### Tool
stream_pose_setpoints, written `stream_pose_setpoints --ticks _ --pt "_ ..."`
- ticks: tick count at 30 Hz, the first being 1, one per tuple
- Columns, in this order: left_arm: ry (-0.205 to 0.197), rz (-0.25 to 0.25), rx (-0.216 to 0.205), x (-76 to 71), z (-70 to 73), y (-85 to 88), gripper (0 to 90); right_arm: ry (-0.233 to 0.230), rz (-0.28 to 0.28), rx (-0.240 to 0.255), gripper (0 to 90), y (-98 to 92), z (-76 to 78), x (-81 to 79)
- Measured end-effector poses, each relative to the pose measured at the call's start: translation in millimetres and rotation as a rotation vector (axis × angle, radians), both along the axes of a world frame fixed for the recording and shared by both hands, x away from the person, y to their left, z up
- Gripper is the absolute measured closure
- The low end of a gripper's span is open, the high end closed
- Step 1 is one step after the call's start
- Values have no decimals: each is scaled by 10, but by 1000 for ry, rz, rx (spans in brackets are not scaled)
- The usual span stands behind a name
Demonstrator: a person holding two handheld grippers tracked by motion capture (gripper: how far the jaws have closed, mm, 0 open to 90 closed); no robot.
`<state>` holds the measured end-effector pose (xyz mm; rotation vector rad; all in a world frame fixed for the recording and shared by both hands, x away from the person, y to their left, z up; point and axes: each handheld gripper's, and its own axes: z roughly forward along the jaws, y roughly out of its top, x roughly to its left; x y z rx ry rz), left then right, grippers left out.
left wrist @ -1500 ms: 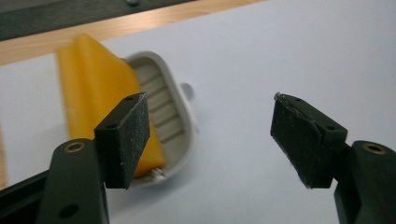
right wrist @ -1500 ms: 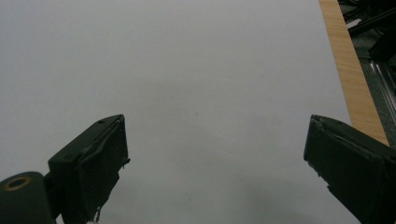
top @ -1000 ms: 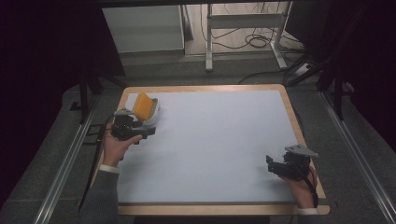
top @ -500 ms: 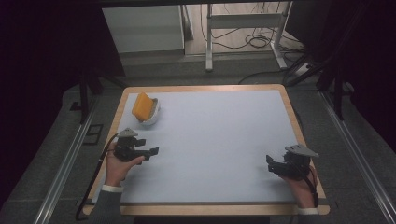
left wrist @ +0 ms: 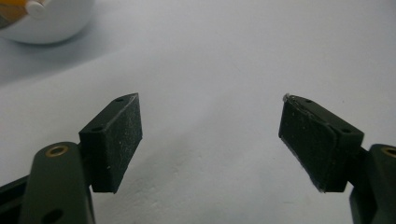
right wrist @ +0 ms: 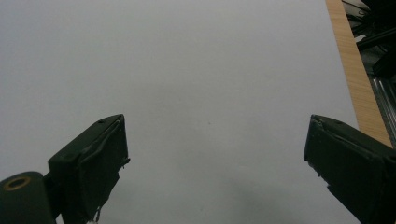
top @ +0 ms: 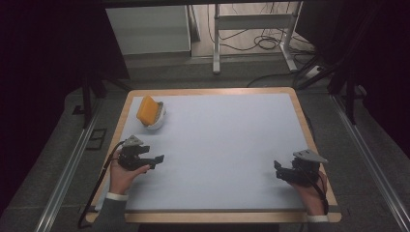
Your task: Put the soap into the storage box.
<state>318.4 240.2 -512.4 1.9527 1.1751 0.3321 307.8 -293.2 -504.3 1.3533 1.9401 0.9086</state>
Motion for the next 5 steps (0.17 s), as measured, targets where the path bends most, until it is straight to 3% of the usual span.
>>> stream_pose_setpoints --ticks 3,5 --pt "-17 14 27 -19 29 -11 215 1 -2 4 63 3 6 -2" --pt "-13 17 20 -17 30 -4 216 1 2 4 63 7 7 -1"
